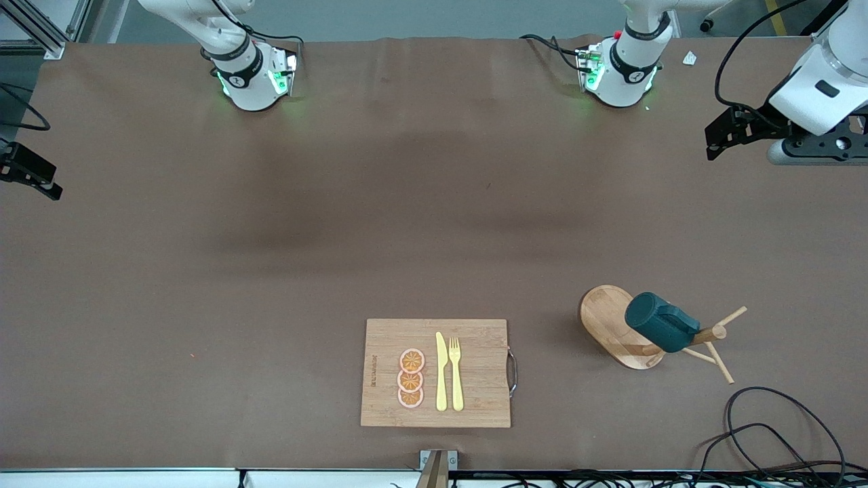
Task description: Pass cup and hang on rack
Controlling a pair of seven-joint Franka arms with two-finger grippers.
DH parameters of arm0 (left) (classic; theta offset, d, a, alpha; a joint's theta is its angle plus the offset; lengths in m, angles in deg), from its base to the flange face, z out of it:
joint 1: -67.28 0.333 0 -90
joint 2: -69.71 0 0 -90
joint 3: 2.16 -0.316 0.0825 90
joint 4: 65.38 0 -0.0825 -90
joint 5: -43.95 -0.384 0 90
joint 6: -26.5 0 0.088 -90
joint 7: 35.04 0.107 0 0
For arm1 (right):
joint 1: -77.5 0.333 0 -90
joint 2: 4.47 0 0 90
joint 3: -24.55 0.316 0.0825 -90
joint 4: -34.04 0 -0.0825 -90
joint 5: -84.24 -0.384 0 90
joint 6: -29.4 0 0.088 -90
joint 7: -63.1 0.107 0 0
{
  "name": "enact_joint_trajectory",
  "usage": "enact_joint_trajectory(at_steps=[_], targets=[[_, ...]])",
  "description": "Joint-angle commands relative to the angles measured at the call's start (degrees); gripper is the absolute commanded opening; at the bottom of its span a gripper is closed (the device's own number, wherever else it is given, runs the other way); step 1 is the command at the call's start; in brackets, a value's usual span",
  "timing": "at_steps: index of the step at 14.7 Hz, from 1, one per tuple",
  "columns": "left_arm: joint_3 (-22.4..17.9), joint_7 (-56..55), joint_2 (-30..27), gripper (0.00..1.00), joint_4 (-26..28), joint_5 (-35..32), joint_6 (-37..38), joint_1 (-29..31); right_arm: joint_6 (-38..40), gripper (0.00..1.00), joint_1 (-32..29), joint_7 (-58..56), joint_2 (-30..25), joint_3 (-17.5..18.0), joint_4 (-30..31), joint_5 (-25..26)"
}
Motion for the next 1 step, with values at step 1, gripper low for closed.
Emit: enact_joint_trajectory(at_steps=[1], targets=[[-0.02, 0.84, 1.18, 1.0, -1.98, 0.67, 0.73, 0.2, -0.07, 1.0, -1.26, -0.89, 0.41, 0.88, -0.72, 0.93]])
